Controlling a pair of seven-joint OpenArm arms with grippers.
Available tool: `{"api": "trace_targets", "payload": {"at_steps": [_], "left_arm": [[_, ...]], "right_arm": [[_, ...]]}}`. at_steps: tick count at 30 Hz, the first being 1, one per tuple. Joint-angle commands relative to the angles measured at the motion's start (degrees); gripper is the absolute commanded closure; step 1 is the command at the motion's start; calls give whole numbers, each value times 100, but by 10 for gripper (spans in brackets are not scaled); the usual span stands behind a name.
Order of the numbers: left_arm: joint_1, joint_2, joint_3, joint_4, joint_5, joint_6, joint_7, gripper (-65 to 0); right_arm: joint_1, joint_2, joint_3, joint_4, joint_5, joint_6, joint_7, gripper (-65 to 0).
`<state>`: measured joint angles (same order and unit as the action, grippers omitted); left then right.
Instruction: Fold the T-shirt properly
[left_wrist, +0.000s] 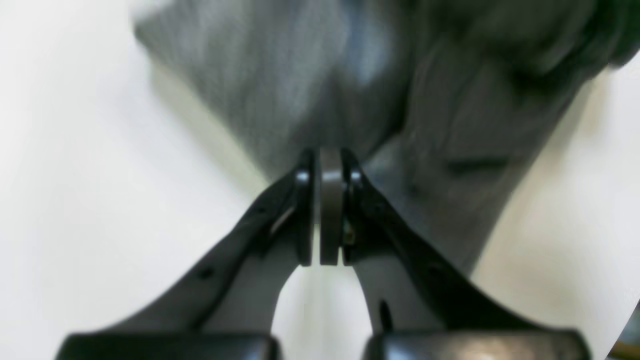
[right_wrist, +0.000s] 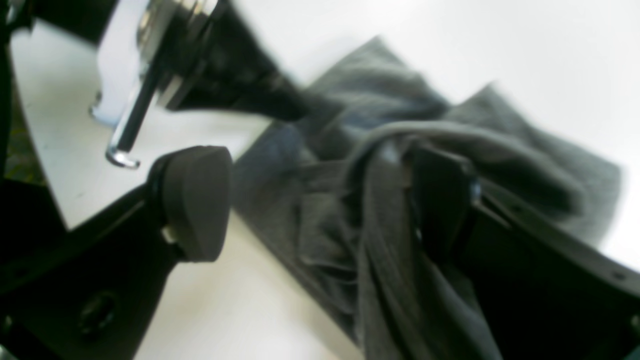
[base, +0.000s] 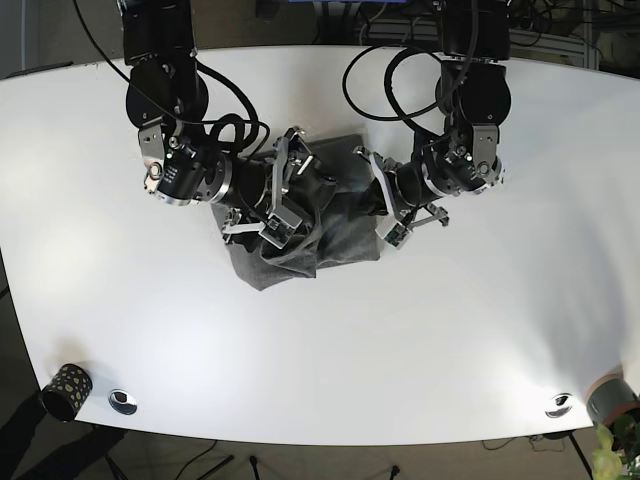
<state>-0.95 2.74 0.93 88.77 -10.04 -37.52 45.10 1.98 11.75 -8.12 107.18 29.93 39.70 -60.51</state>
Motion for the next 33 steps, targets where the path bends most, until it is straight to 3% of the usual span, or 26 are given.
{"api": "trace_targets", "payload": {"at_steps": [1,7,16,22,26,33], "left_arm": [[-68,29,8,288,-108,-24,-119,-3],[20,-164,-168,560,-108,-24,-101,-3],[91,-569,-625,622,-108,-33,-101,-3],[143,-745,-959,595,-99,-33,-101,-3],[205,-859,-985,604,-99,-33,-101,-3],[223,-885,-994,622,-108,-33,-101,-3]], "right_arm": [[9,-1,-28,100,53,30,121,-537],[-220,-10,-388,188,62,30,121,-537],[-422,-10,816,487,123,30,121,-537],[-299,-10,1405,65,519,30,121,-537],[-202,-28,1265,-401,624,30,121,-537],[457,-625,122,-1368,563,30,385,-537]]}}
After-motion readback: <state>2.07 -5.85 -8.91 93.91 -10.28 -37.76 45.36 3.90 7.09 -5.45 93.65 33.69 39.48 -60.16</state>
